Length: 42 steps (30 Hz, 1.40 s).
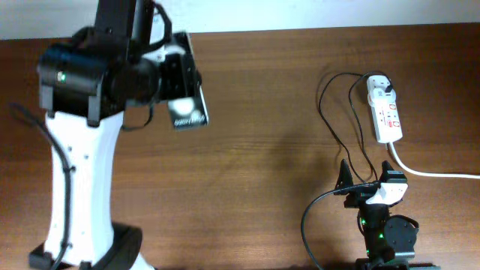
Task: Plug charger to phone and switch on socket
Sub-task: 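Lift the phone with the left gripper and turn it upright, then rotate the held phone so its bottom port faces right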
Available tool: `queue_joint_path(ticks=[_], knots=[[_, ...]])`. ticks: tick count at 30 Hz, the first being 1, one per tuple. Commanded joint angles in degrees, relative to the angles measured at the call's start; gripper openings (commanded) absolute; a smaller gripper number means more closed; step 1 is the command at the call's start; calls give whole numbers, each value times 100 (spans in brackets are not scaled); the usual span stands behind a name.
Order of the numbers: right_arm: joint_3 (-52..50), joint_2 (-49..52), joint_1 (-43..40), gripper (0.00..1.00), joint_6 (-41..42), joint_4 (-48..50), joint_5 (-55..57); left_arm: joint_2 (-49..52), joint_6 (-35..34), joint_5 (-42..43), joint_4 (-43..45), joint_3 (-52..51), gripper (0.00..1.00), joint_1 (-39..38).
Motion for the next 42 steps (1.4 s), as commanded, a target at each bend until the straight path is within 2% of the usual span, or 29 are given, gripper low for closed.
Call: queue_joint_path(ticks=[1,6,10,14,42], knots=[[-52,-39,-48,99,20,-9,48,-369,125,22,7,-1141,56,-2],[-52,-39,-48,99,20,-9,48,-435,37,223,636,-3106,56,-2],[-52,-39,-48,99,20,-7,48,-435,-116,343,1357,-4061,56,-2],[-52,-39,-48,99,20,-9,48,-435,-116,343,1681,-4745,56,-2],[-52,-26,-48,99,22,-9,48,-435,-291,345,1862,-4883,61,-2]])
